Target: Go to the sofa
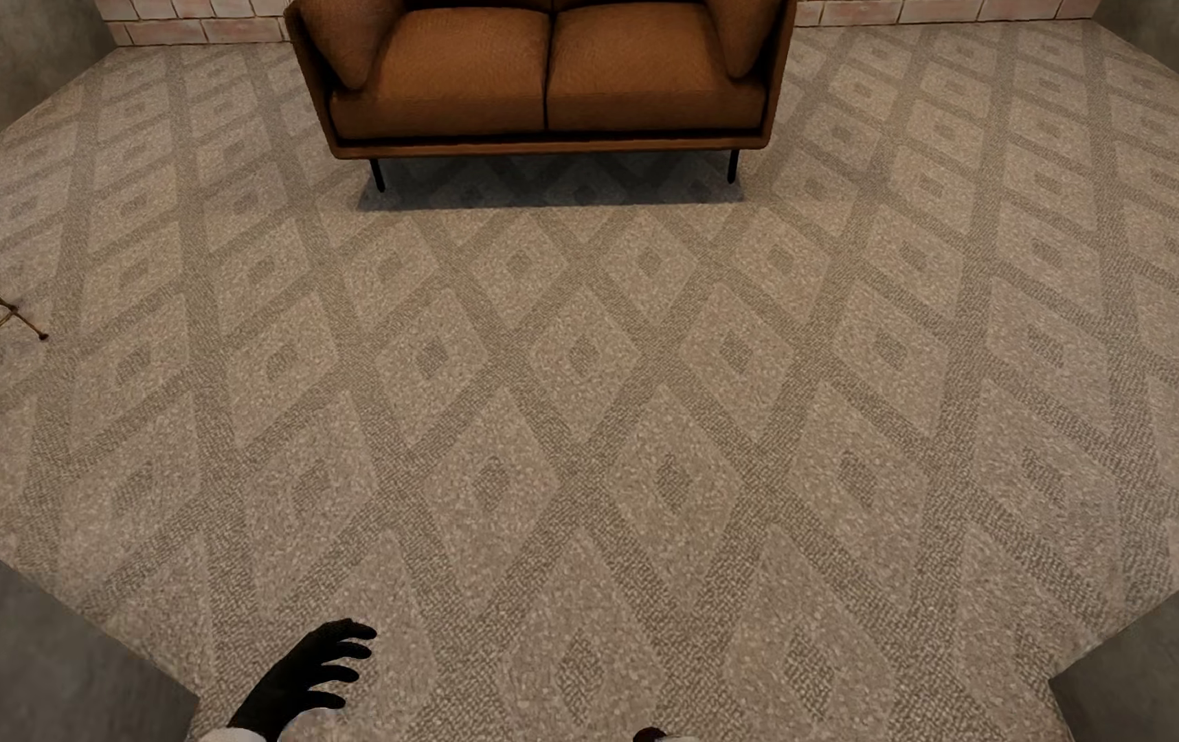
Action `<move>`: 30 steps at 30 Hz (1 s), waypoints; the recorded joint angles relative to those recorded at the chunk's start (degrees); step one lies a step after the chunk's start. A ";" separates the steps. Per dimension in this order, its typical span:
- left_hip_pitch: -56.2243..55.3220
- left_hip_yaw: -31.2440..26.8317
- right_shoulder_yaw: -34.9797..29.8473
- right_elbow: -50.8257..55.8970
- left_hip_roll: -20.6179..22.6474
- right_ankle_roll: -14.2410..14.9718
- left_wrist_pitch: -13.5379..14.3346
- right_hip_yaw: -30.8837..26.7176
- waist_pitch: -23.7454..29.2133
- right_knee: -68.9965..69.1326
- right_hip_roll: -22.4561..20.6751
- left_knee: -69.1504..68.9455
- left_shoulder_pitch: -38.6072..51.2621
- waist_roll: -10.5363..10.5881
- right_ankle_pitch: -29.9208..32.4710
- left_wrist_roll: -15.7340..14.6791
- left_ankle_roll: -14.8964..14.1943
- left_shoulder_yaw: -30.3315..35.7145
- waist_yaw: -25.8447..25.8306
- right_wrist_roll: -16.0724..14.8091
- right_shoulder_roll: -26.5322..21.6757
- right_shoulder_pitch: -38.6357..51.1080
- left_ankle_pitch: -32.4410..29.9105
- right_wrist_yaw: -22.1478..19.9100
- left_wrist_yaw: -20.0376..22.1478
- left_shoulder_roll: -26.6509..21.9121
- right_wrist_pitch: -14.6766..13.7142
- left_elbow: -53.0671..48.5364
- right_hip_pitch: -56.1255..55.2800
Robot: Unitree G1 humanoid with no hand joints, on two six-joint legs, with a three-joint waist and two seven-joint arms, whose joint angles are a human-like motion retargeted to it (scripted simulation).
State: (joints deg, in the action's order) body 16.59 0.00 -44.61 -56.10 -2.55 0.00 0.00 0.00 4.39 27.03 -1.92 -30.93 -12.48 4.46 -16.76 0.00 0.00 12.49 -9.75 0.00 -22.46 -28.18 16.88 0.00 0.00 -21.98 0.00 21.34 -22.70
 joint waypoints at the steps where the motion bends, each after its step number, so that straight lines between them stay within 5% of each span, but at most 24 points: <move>1: 2.63 0.00 -0.06 -0.03 -1.13 0.00 0.00 0.00 0.01 0.65 0.67 -0.57 0.96 -0.02 -3.72 0.00 0.00 -1.92 -2.58 0.00 -0.37 -1.50 -0.34 0.00 0.00 -0.40 0.00 -1.74 -1.37; 3: 6.40 0.00 -0.50 -1.45 -3.64 0.00 0.00 0.00 -0.82 2.64 -1.71 -5.10 -0.37 0.88 12.21 0.00 0.00 -4.44 -4.87 0.00 -0.79 -3.76 -8.27 0.00 0.00 -0.18 0.00 -1.11 -3.48; 5: 1.31 0.00 0.34 -3.21 -7.71 0.00 0.00 0.00 -1.62 9.94 -6.71 -21.93 -2.72 3.52 28.11 0.00 0.00 -2.66 -3.29 0.00 -0.27 -3.81 -24.31 0.00 0.00 1.20 0.00 5.15 -3.76; 6: -3.02 0.00 1.02 -3.58 -8.72 0.00 0.00 0.00 -0.51 12.29 -9.10 -32.28 -3.34 4.21 28.16 0.00 0.00 -0.12 -1.93 0.00 -0.13 -2.16 -26.93 0.00 0.00 1.97 0.00 10.46 -0.59; 8: -15.01 0.00 2.86 -0.92 -8.73 0.00 0.00 0.00 1.43 9.60 -12.43 -47.92 -2.84 4.27 22.70 0.00 0.00 7.69 2.97 0.00 0.16 3.86 -13.46 0.00 0.00 2.69 0.00 21.88 9.41; 9: -19.86 0.00 4.80 2.56 -7.01 0.00 0.00 0.00 1.43 6.72 -12.15 -48.84 -4.17 3.07 18.61 0.00 0.00 10.74 6.66 0.00 -0.04 6.35 -6.28 0.00 0.00 2.79 0.00 26.21 15.60; 11: -27.62 0.00 8.65 9.84 -4.09 0.00 0.00 0.00 1.17 1.95 -9.07 -38.26 -8.49 0.21 10.49 0.00 0.00 13.65 15.20 0.00 -0.43 12.29 -2.82 0.00 0.00 2.14 0.00 31.24 25.58; 14: -33.36 0.00 17.26 20.17 -5.17 0.00 0.00 0.00 -0.40 -2.31 -6.23 -5.16 -14.43 -1.62 1.49 0.00 0.00 14.10 24.32 0.00 -1.03 21.38 -8.49 0.00 0.00 1.19 0.00 34.95 34.31; 16: -37.24 0.00 21.65 25.14 -6.00 0.00 0.00 0.00 -2.07 -1.80 -4.70 20.22 -17.27 -1.74 -3.42 0.00 0.00 14.83 25.35 0.00 -1.82 26.00 -27.63 0.00 0.00 1.08 0.00 35.77 37.54; 17: -39.45 0.00 23.60 27.90 -5.98 0.00 0.00 0.00 -2.25 -0.59 -3.86 14.29 -18.27 -1.76 -4.13 0.00 0.00 15.11 25.74 0.00 -2.19 26.66 -21.40 0.00 0.00 1.13 0.00 36.04 39.67; 18: -41.39 0.00 25.84 29.92 -5.99 0.00 0.00 0.00 -2.43 1.79 -3.31 -0.68 -18.82 -1.68 -3.12 0.00 0.00 15.67 26.36 0.00 -1.88 25.84 -12.55 0.00 0.00 1.22 0.00 36.51 41.63; 20: -41.01 0.00 27.03 27.75 -4.50 0.00 0.00 0.00 -3.30 12.20 -0.43 -11.95 -19.28 -3.37 7.01 0.00 0.00 14.05 27.90 0.00 0.29 22.26 -15.83 0.00 0.00 1.38 0.00 37.95 43.19; 22: -34.62 0.00 21.60 19.71 0.11 0.00 0.00 0.00 -2.73 32.90 1.58 -14.57 -17.59 -4.67 22.49 0.00 0.00 10.35 27.83 0.00 2.43 18.40 -11.43 0.00 0.00 1.40 0.00 36.41 36.74; 25: -21.36 0.00 12.89 -1.10 3.58 0.00 0.00 0.00 -1.01 55.10 0.16 -8.46 -12.24 -3.49 23.17 0.00 0.00 5.56 23.98 0.00 3.18 17.74 -9.22 0.00 0.00 3.27 0.00 27.61 21.17; 28: -10.57 0.00 14.41 -4.57 2.37 0.00 0.00 0.00 -0.37 29.78 1.52 -1.41 -7.55 -1.75 31.03 0.00 0.00 2.51 13.78 0.00 3.53 9.11 -11.85 0.00 0.00 3.62 0.00 14.42 11.95; 29: -7.37 0.00 4.46 -7.34 1.74 0.00 0.00 0.00 -1.35 14.48 1.31 1.33 -6.08 -1.57 30.60 0.00 0.00 1.95 13.39 0.00 2.53 8.69 -14.77 0.00 0.00 2.75 0.00 11.05 12.49; 30: -5.52 0.00 2.85 -6.35 0.85 0.00 0.00 0.00 -2.47 -2.69 0.69 2.46 -5.18 -1.56 27.33 0.00 0.00 2.91 11.68 0.00 2.19 6.21 -17.26 0.00 0.00 1.22 0.00 9.02 15.18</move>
